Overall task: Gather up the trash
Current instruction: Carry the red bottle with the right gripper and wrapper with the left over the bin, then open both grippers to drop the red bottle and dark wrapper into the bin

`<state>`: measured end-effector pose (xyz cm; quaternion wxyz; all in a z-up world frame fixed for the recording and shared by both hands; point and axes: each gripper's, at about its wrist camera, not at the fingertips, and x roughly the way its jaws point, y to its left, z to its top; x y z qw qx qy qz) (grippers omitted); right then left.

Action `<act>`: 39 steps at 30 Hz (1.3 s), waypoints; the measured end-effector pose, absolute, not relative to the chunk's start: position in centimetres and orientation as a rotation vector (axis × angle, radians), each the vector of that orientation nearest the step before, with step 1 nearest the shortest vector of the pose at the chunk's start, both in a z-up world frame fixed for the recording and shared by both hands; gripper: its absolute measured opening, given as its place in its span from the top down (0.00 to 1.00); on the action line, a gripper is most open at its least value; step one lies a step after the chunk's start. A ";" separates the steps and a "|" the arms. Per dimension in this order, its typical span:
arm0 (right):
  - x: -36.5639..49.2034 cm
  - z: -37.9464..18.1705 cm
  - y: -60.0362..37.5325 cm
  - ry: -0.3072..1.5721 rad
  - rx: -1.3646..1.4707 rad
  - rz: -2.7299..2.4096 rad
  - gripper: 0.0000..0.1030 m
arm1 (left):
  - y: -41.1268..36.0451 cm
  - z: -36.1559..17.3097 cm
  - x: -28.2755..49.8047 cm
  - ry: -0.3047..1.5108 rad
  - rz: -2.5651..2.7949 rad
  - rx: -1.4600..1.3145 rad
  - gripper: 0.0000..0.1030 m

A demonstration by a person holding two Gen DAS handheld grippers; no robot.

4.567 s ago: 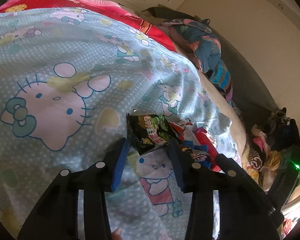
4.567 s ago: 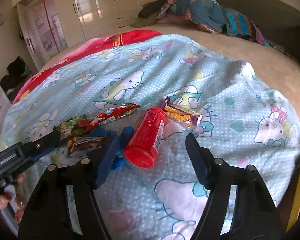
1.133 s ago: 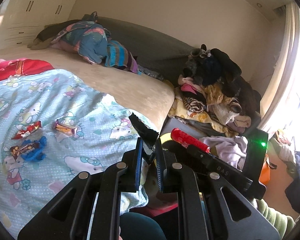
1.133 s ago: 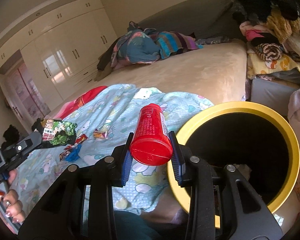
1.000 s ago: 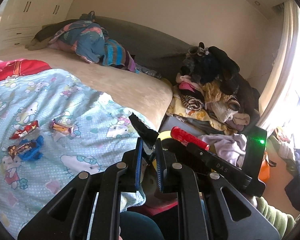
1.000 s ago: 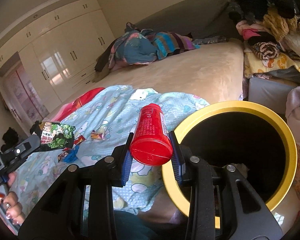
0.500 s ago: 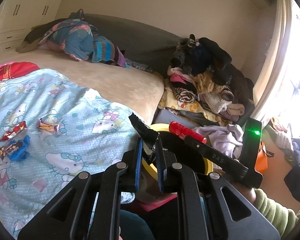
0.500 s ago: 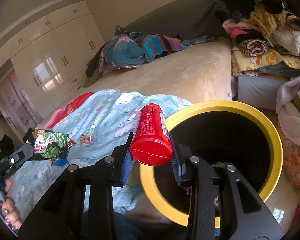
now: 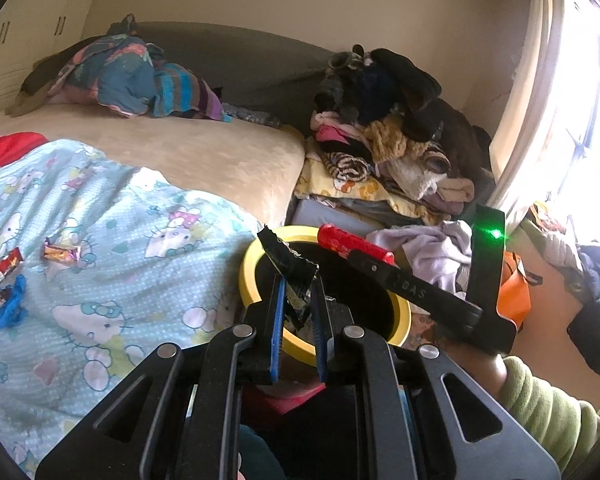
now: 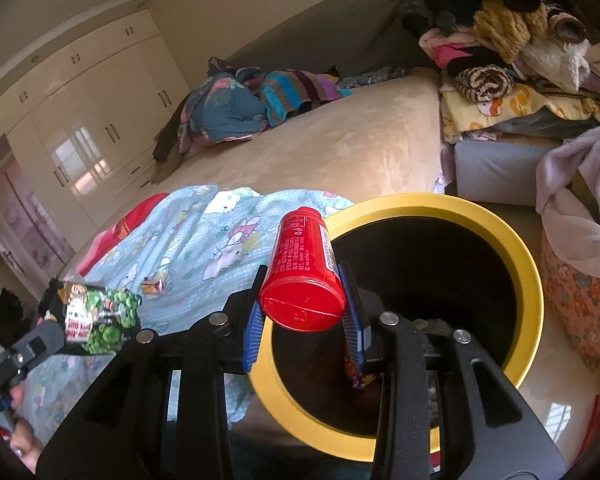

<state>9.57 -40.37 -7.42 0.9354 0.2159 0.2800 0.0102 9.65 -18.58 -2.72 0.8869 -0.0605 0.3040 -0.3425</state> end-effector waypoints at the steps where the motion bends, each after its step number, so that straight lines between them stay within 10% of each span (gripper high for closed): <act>1: 9.6 -7.5 -40.7 0.573 0.446 0.015 0.73 | -18.8 -2.8 9.6 0.635 -0.716 -0.123 0.88; 39: 9.5 -11.4 -47.2 0.648 0.570 -0.147 0.73 | -28.4 -8.1 12.6 0.757 -0.769 0.000 0.88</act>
